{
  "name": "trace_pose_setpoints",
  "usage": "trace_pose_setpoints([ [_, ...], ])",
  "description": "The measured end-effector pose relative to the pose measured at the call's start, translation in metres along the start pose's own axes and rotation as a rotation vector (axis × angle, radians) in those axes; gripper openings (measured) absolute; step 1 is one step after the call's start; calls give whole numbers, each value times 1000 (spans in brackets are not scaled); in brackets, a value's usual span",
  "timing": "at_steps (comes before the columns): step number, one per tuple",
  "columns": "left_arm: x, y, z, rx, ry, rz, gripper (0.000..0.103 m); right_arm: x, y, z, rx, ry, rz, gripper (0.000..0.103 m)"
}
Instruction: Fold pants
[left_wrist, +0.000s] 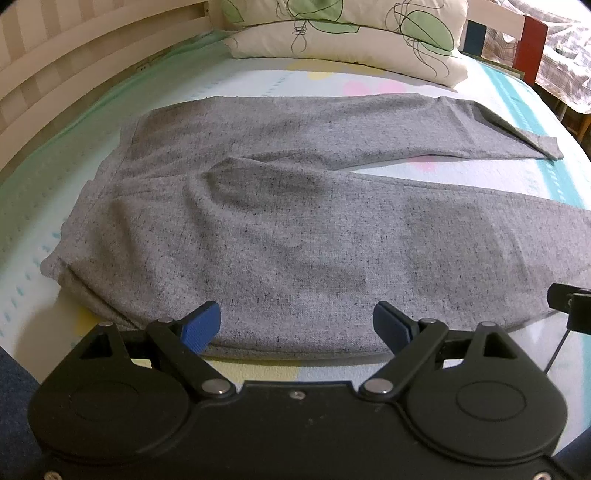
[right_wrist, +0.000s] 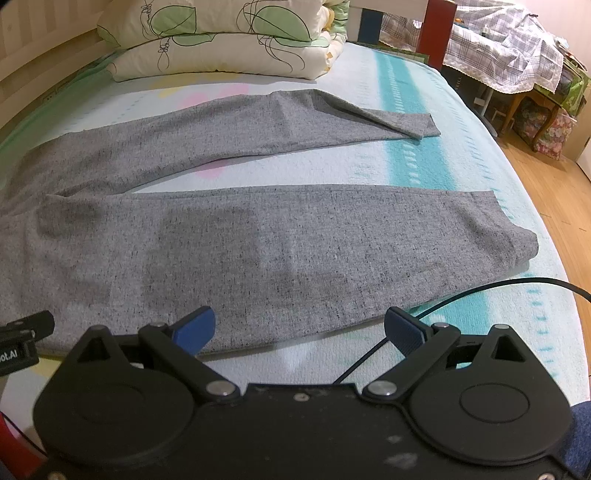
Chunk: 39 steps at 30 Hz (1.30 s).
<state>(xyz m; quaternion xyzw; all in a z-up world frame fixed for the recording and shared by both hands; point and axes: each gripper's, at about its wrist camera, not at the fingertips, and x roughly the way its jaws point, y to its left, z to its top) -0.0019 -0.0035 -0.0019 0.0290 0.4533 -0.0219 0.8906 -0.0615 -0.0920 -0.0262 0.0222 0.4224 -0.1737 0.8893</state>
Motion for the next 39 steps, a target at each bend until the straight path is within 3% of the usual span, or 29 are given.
trace_pose_setpoints([
  [39,1,0,1,6,15,-1,90,0,1,-1,-8,1,-5,102],
])
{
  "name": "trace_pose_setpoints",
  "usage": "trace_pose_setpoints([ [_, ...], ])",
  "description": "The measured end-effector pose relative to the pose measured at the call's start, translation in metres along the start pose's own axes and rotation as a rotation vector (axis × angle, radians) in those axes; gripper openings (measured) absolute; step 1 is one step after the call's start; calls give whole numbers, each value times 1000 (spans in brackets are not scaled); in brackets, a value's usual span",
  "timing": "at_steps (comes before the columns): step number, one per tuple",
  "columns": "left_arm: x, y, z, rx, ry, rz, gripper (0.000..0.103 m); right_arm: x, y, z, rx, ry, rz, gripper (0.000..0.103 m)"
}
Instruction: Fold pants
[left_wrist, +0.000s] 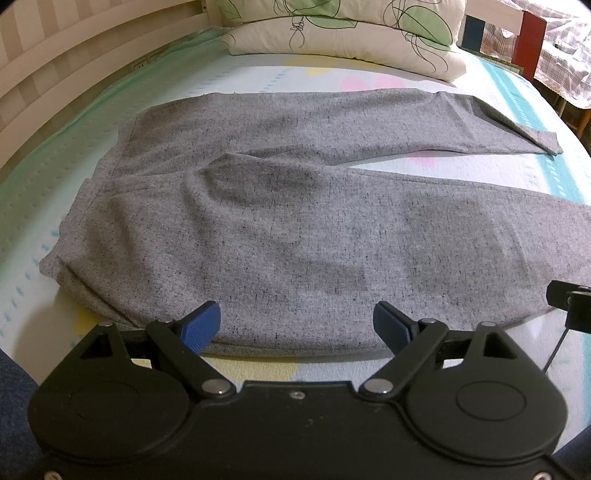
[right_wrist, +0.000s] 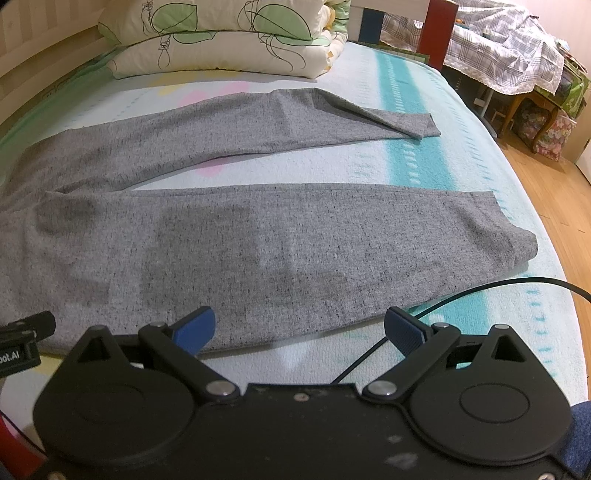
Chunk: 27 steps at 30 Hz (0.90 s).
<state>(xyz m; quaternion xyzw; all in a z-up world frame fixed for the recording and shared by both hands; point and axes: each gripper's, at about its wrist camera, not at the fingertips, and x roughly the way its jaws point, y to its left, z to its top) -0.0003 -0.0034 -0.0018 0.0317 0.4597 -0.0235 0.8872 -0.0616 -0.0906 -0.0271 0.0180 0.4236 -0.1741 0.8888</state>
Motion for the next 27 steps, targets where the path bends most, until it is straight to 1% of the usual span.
trace_pose_setpoints([
  [15,-1,0,0,-3,1,3,90,0,0,0,-1,3,2,102],
  [18,-1,0,1,-5,-4,1,89,1,1,0,-4,3,4,102],
  [27,-4,-6,0,32,-30,17,88,3,-1,1,16,11,1,102],
])
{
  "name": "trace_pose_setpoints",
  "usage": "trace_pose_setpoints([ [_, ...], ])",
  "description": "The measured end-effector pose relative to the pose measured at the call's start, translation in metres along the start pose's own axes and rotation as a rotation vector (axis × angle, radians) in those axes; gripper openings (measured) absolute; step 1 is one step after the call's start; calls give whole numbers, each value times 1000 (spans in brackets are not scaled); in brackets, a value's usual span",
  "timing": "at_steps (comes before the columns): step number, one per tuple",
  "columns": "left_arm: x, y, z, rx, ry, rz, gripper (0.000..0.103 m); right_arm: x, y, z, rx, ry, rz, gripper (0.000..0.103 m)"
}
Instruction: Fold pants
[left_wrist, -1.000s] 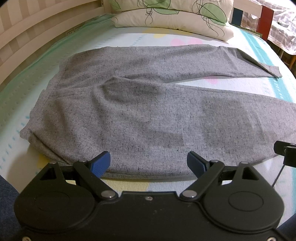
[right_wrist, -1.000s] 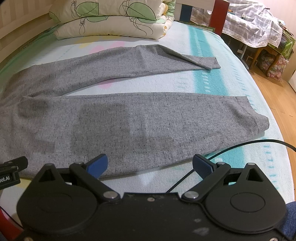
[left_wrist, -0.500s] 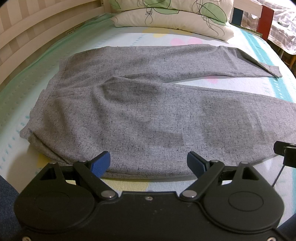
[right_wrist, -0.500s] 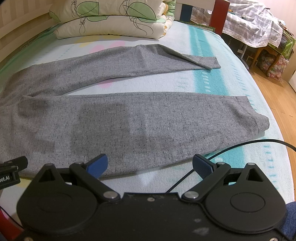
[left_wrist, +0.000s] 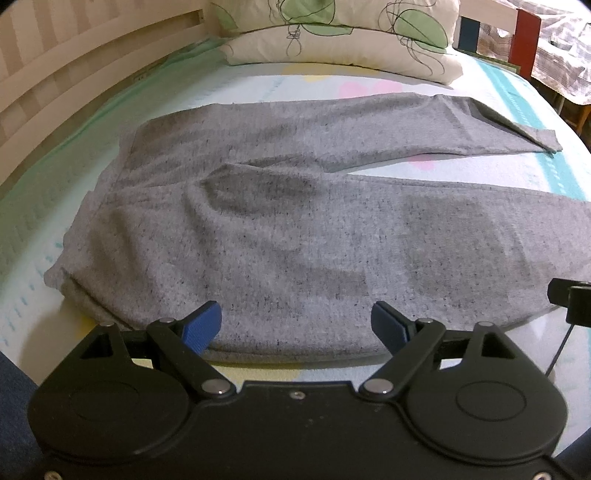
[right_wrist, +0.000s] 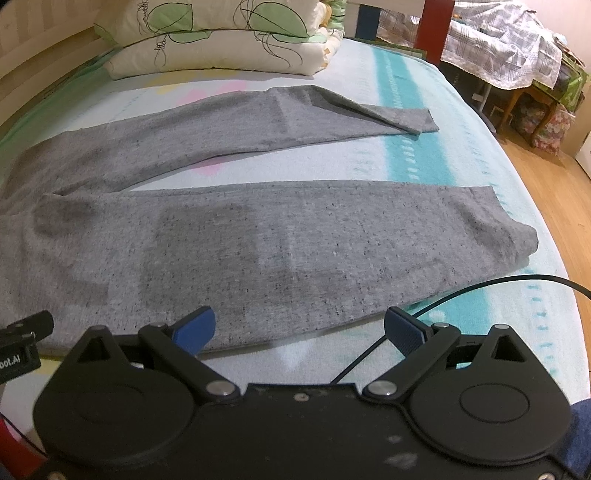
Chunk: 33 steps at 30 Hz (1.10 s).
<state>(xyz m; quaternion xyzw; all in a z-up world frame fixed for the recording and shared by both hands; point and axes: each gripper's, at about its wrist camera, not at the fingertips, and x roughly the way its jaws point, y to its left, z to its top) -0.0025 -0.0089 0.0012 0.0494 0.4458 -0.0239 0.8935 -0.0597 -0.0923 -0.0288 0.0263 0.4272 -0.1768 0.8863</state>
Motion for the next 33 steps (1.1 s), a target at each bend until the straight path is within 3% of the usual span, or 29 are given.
trace_pose_setpoints([
  [11,-3,4,3,-15,-16,15,83,-3,-2,1,15,-2,33,102],
  [19,-3,3,13,8,-21,23,83,0,-15,9,112,-30,-22,102],
  [23,0,7,19,-17,-10,6,83,10,-13,14,100,26,2,102],
  [27,1,11,30,-25,1,5,83,20,-9,18,74,70,-10,102],
  [33,1,20,60,-20,-38,43,83,20,-16,38,74,32,-19,102],
])
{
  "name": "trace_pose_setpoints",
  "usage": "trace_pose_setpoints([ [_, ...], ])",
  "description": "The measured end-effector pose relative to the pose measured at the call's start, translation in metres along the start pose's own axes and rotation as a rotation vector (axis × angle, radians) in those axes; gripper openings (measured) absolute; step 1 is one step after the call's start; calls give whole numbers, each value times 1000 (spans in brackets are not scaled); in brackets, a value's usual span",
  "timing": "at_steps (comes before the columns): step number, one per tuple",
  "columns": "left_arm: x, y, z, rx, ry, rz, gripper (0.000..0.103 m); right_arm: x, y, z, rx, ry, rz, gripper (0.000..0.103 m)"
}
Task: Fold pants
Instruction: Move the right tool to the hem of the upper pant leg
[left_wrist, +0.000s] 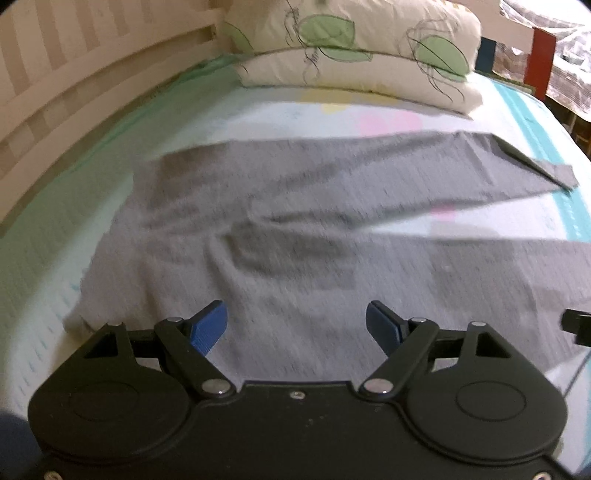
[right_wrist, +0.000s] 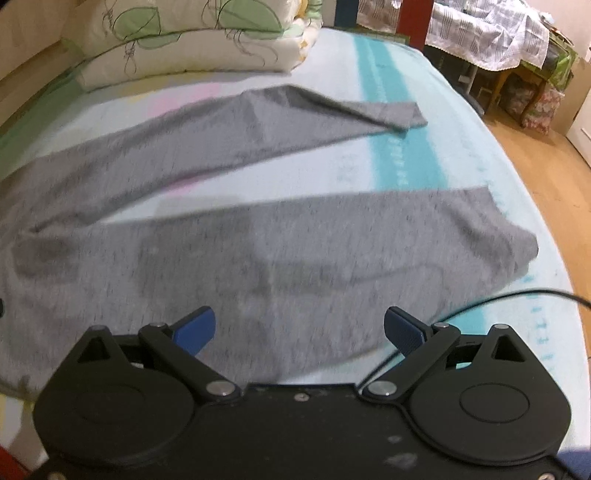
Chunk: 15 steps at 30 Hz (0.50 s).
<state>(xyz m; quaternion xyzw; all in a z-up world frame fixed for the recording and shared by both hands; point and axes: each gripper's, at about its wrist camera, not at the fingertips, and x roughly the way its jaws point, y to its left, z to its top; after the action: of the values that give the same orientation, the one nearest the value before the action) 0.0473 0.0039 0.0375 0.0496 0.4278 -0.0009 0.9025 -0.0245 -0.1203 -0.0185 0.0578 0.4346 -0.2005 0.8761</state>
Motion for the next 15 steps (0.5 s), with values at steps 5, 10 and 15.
trace_pose_setpoints([
  [5,12,11,33,26,1,-1,83,12,-17,35,37,5,-3,102],
  [10,27,25,72,59,-34,69,83,27,-34,70,60,-16,-31,102],
  [15,51,41,101,54,-35,117,83,53,-53,104,88,-34,-82,102],
])
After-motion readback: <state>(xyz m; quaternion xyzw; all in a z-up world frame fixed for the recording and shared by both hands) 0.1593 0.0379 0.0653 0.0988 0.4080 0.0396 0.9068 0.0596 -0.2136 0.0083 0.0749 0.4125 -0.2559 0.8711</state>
